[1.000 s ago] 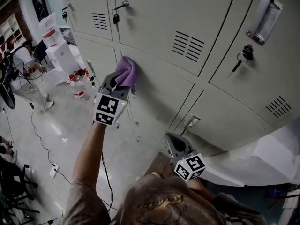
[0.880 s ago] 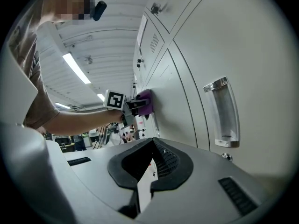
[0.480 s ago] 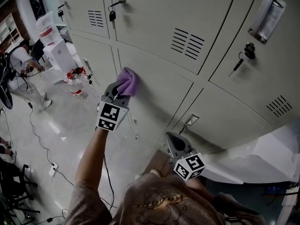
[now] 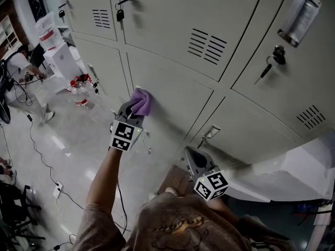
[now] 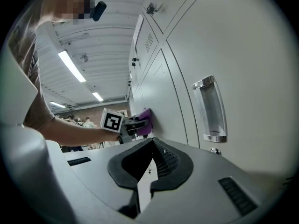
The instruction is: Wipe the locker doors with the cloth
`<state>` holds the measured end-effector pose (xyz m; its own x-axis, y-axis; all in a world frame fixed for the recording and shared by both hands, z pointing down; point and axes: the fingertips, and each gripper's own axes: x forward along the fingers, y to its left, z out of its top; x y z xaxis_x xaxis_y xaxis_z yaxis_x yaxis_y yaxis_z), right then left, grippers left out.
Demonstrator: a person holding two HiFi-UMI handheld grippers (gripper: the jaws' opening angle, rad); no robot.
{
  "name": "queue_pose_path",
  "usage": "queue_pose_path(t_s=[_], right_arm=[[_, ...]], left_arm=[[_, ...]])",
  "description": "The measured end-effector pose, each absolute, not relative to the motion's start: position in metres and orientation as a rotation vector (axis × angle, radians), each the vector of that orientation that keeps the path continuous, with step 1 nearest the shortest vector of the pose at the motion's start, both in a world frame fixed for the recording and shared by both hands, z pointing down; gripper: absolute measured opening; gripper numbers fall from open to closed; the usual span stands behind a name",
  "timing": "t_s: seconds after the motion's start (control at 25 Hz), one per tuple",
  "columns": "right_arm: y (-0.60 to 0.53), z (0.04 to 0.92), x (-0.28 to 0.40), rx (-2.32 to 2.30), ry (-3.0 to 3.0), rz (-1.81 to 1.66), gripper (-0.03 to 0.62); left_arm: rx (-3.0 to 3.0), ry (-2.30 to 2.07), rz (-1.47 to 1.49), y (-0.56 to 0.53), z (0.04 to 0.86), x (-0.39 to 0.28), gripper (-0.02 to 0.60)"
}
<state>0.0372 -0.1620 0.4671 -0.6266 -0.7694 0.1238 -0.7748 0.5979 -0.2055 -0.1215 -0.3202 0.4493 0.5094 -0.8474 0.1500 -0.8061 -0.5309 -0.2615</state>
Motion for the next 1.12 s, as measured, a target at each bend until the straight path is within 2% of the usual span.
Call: queue_pose_path(t_s=[0.4, 1.12], right_arm=[[-0.162, 0.473, 0.046, 1.379, -2.747, 0.390, -0.003], [-0.157, 0.479, 0.059, 1.410, -2.694, 0.403, -0.003]], left_arm=[[-2.655, 1.482, -0.374, -0.321, 0.499, -0.121, 0.040], [-2.783, 1.618, -0.614, -0.320, 0.608, -0.129, 0.040]])
